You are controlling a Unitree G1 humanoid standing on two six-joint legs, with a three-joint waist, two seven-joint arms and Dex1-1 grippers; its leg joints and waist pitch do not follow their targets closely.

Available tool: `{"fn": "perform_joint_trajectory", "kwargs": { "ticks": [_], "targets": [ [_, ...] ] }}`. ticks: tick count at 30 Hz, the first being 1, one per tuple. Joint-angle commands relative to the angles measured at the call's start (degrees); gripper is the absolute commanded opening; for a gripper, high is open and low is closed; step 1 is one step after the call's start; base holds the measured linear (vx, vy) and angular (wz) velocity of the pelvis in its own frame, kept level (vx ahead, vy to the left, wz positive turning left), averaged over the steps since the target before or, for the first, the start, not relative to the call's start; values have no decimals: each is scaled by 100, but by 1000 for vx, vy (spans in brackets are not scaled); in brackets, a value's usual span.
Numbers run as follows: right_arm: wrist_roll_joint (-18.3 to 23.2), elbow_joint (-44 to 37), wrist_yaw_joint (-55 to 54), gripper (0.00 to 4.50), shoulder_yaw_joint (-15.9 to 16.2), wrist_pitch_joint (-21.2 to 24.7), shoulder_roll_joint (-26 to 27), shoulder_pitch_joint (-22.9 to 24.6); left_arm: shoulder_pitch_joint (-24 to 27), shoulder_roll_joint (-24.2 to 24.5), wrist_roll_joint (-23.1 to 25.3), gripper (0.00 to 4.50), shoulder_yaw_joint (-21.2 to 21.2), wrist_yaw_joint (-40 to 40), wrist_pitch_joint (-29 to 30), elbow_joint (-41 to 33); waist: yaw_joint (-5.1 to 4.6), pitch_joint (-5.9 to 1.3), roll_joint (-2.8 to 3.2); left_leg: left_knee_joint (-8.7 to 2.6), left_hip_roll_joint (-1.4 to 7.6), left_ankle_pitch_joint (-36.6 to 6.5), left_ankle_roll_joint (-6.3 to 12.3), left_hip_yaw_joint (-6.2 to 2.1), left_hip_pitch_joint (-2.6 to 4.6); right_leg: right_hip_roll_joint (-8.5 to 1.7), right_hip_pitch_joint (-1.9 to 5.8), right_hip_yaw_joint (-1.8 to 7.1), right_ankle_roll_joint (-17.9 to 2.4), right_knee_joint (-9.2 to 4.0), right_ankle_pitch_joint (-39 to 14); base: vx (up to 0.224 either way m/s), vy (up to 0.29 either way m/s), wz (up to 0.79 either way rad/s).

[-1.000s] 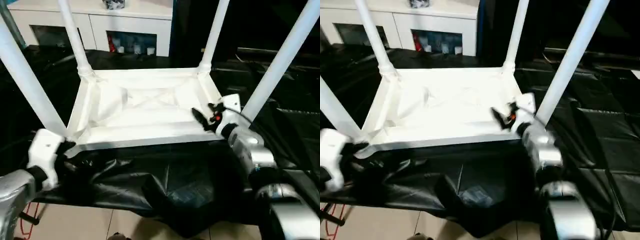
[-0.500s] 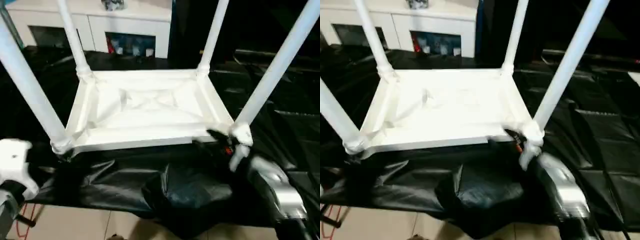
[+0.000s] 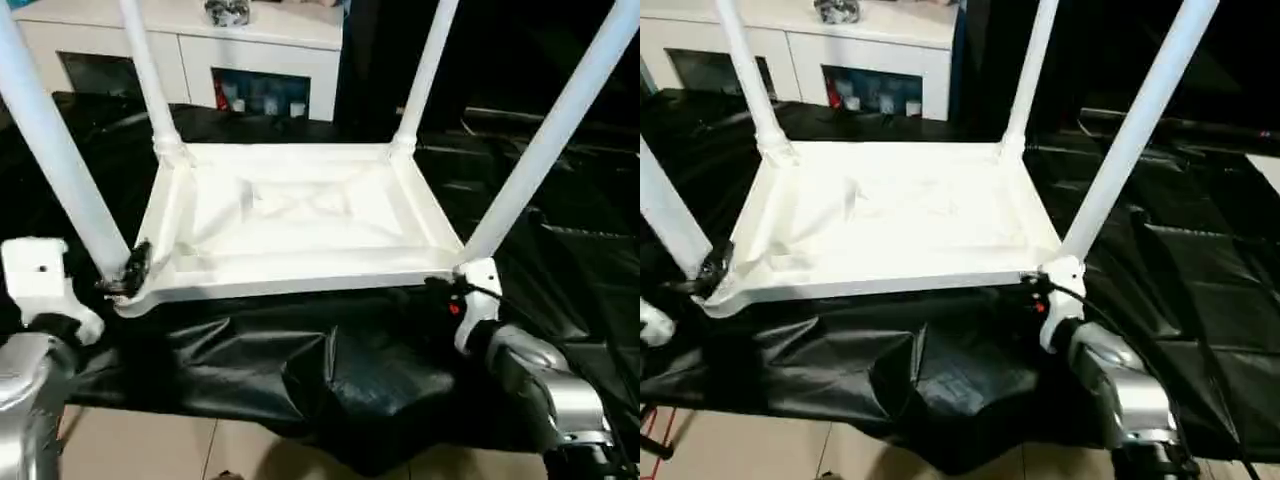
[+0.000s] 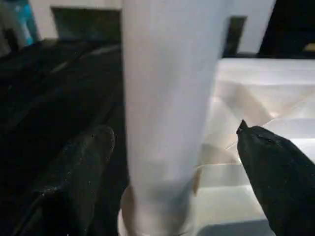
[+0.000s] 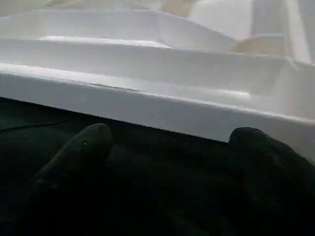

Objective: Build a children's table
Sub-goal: Rotate table base

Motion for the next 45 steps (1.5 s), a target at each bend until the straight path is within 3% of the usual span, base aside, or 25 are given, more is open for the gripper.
{"fn": "perform_joint_trajectory", "kwargs": {
  "ticks": [1, 5, 9, 16, 18, 20, 21, 23, 24, 33, 34, 40, 45],
  "targets": [
    [64, 27, -115, 445, -96, 89, 42, -182, -175, -49, -4, 450, -68, 62, -84, 31, 18, -293, 103, -449, 94, -1648, -78, -44, 54, -247, 193, 236, -735, -456, -1220, 0, 0, 0],
    [-57, 359, -362, 445, -98, 106, 135, -493, -328, -44, -159, 450, -187, -57, -88, 76, 4, -295, 88, -441, 88, -1459, -54, -29, 34, -256, 227, 233, -876, -417, -934, 0, 0, 0],
    [-266, 834, -674, 445, -108, 256, 155, -819, -380, 20, -495, 450, -399, -435, 106, 57, 9, -276, 99, -438, 80, -1596, -114, -10, 69, -254, 191, 234, -875, -441, -1281, 0, 0, 0],
    [-402, 1369, -769, 445, -47, 221, 128, -1157, -136, 337, -1434, 450, -796, -1665, 752, -204, 116, -271, 124, -450, 90, -1727, -215, 5, 112, -253, 156, 248, -797, -439, -1389, 0, 0, 0],
    [-438, 1632, -771, 445, -52, 104, 158, -1328, -160, 429, -1824, 450, -905, -2035, 985, -251, 125, -280, 127, -455, 81, -1690, -262, 5, 97, -252, 172, 245, -842, -417, -1296, 0, 0, 0],
    [-448, 1701, -773, 445, -58, 78, 168, -1375, -165, 465, -1910, 450, -943, -2137, 1036, -264, 127, -275, 125, -457, 82, -1662, -269, 7, 93, -249, 182, 246, -844, -415, -1240, 0, 0, 0],
    [-471, 1883, -751, 445, -73, -5, 201, -1489, -192, 570, -2089, 450, -1069, -2394, 1201, -277, 119, -277, 99, -458, 79, -1611, -258, 8, 79, -256, 201, 246, -833, -412, -1202, 0, 0, 0],
    [-501, 2098, -730, 445, -59, -92, 232, -1618, -275, 645, -2115, 450, -1268, -2622, 1284, -216, 113, -288, 47, -448, 75, -1483, -212, 19, 74, -260, 206, 248, -845, -399, -1178, 0, 0, 0],
    [-519, 2232, -680, 445, -19, -161, 250, -1697, -378, 683, -2088, 450, -1427, -2772, 1286, -126, 111, -278, 76, -445, 77, -1459, -208, 23, 82, -263, 199, 252, -848, -398, -1244, 0, 0, 0],
    [-732, 2890, -381, 445, 232, -578, 362, -2157, -1039, 804, -2662, 450, -2286, -3716, 1671, -176, 57, -298, 142, -422, 62, -1317, -277, 31, 81, -255, 240, 249, -1048, -349, -879, 0, 0, 0],
    [-768, 2969, -313, 445, 289, -615, 382, -2207, -1102, 763, -2654, 450, -2414, -3792, 1652, -172, 41, -306, 184, -416, 64, -1288, -282, 26, 83, -255, 244, 247, -1089, -334, -795, 0, 0, 0],
    [-867, 3276, -25, 445, 496, -763, 521, -2416, -1600, 263, -2569, 450, -3147, -3979, 1594, 82, -60, -310, 126, -399, 68, -1131, -187, 36, 41, -275, 302, 252, -1218, -338, -694, 0, 0, 0],
    [-943, 3450, 189, 445, 574, -904, 615, -2505, -2153, -124, -2457, 450, -3517, -4029, 1483, 535, -125, -314, 137, -378, 61, -1077, -128, 31, 26, -278, 321, 245, -1246, -356, -745, 0, 0, 0]
  ]
}}
